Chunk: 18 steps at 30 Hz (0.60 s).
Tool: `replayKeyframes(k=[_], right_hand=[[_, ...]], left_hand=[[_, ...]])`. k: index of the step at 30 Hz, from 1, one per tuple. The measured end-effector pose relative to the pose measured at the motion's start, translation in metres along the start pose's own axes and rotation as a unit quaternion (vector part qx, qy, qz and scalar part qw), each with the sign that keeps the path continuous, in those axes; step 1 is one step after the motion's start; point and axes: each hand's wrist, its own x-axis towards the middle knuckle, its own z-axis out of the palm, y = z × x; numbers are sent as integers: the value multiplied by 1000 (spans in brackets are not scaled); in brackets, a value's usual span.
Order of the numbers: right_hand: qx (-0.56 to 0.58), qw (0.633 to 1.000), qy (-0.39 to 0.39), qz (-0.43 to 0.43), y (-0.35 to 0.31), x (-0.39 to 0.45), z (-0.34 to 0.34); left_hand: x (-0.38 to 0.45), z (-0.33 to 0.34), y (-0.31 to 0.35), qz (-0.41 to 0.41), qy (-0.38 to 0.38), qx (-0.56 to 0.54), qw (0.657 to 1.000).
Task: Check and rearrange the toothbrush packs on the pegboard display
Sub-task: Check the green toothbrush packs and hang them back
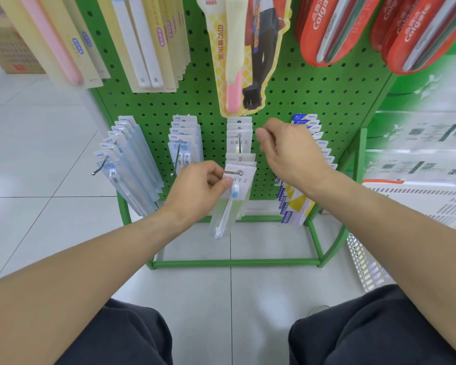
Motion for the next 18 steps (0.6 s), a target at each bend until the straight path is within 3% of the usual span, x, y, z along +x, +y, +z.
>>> replayKeyframes(k=[10, 18], right_hand=[[-63, 993, -101, -16, -1, 40, 20], [-43, 994, -88, 46, 1, 44, 14]], left_hand=[[0, 0, 13, 52, 45, 29, 997], [-2, 1, 13, 58, 55, 32, 996]])
